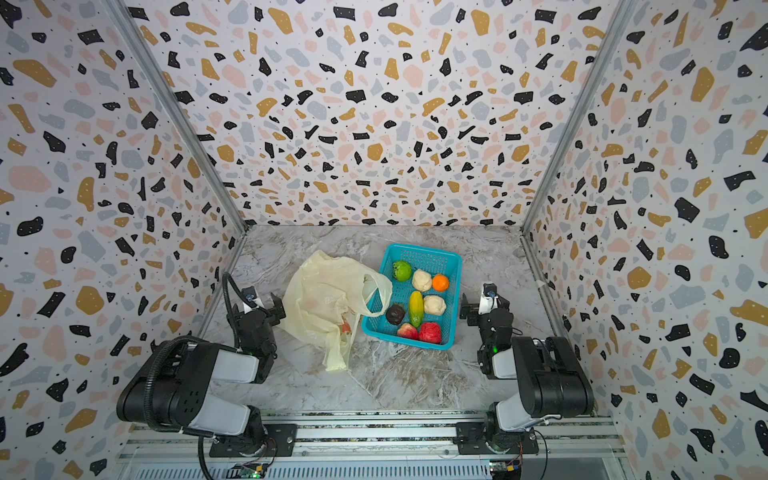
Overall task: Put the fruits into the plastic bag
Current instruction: 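Move the left gripper to the bag mouth while the right gripper approaches the basket, then grasp the bag edge with the left gripper and lift it open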
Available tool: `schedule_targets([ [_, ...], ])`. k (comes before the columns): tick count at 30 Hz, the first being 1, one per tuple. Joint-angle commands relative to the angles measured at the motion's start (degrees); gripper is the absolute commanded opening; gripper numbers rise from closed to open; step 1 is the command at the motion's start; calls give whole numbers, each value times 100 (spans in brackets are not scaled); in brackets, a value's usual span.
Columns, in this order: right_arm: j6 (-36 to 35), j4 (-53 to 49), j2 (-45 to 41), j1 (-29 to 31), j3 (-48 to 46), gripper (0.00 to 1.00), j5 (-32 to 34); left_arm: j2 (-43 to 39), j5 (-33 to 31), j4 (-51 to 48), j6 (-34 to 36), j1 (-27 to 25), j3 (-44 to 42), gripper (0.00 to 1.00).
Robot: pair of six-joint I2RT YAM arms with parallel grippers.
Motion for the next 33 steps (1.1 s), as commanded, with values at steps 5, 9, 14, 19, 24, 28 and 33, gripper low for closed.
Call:
schedule_targets([
  [5,921,-2974,-1055,68,1292,79,1099,-551,-17,-3758,-75,54,2405,100],
  [9,2075,-3896,-1490,410,1724,72,2084,-943,-534,-4445,-1300,52,2793,100],
  [14,2974,-5485,-1871,1407,2606,72,2499,-1307,141,-6083,-2046,-290,3478,99],
  [19,2693,-5802,-1972,2782,3089,78,1990,-1869,445,-6638,-1690,-1565,3568,100],
  [24,2395,-6332,-1306,2924,3953,81,1686,-1724,983,-7553,-1455,-2765,3982,99],
  [28,1552,-6216,-1261,2785,3968,85,1636,-1426,1048,-8433,-1062,-3577,4336,100],
  [33,2008,-6234,-1470,1955,3559,86,1222,-971,902,-9764,-674,-3789,4913,99],
])
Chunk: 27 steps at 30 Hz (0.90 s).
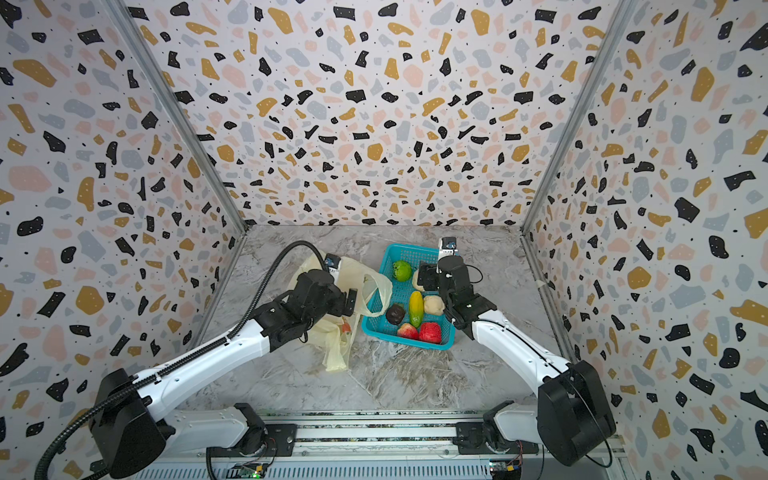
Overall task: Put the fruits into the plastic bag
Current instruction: 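Grasp the bag edge with the left gripper and lift it open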
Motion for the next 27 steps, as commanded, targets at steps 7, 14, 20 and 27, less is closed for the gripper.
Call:
schedule_targets([
  [7,362,313,-443,-480,-592,85,-518,224,188,-1479,446,80,160,97],
  [14,444,512,-565,-455,-733,85,-566,888,335,-1452,368,195,181,92],
  [20,325,537,-610,-400,-726,85,-476,1436,-95,-1158,395,345,253,84],
  [27,259,559,-619,-356,-739,85,-439,1784,-91,-675,364,528,234,82],
])
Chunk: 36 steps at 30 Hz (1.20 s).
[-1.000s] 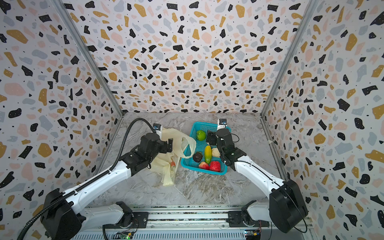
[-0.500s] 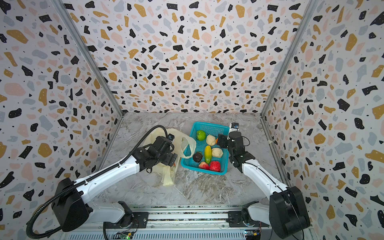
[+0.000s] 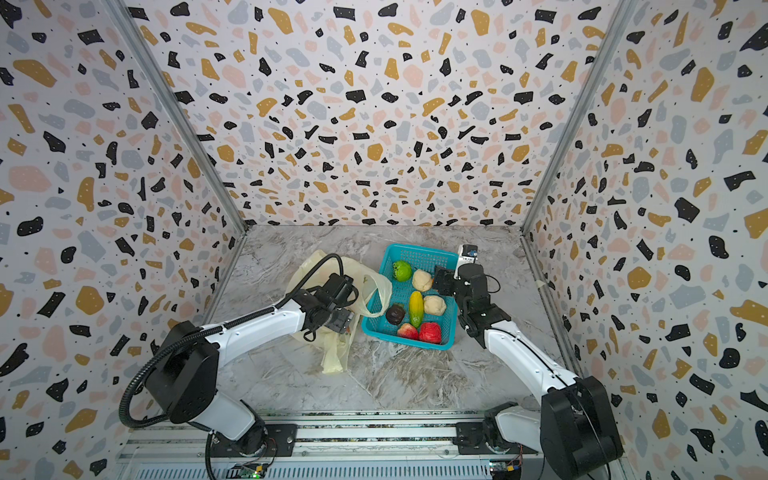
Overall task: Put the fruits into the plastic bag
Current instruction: 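Grasp the bag edge with the left gripper and lift it open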
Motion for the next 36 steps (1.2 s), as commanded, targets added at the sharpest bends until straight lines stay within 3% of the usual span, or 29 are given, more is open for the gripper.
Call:
schedule_targets([
  [1,-89,101,-183,42,-30,85,93,162,-138,420,17,101,43,79],
  [6,-123,79,-175,52,-18,85,111,466,-102,689,-8,137,91,73],
  [9,-166,65,-193,64,-14,85,146,619,-14,715,-35,185,114,64],
  [11,-189,74,-200,69,-20,85,172,634,118,782,-49,235,98,51],
  [15,-201,88,-166,78,-20,85,140,436,373,931,-207,363,116,11],
  [18,-214,84,-164,104,-18,85,130,68,650,1102,-425,533,105,0],
  [29,-262,100,-56,217,60,85,-154,-1111,2635,1579,-1341,1634,154,0],
  [36,-269,93,97,253,161,85,-610,-1144,2894,1245,-1663,1968,482,0],
])
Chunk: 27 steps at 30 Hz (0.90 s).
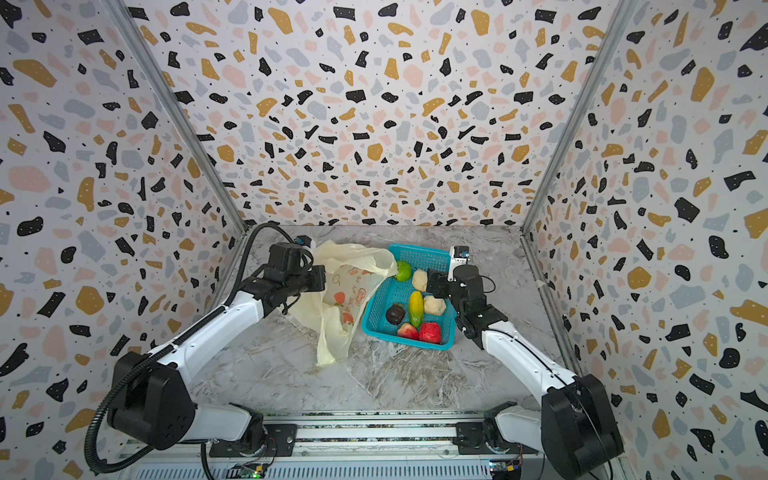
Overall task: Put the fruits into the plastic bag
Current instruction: 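Grasp the bag edge with the left gripper and lift it open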
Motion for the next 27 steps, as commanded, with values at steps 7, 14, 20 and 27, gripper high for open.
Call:
schedule_targets([
  [7,-59,30,144,88,238,85,-394,-306,267,44,-827,425,283,0],
  [14,-109,52,189,154,274,85,-512,-451,-33,-385,-903,527,807,0],
  [20,-91,-55,263,189,317,85,-414,-541,28,-439,-1258,538,1052,0],
  [27,-156,-272,559,522,485,84,-256,-504,-106,-414,-1775,592,1204,0],
])
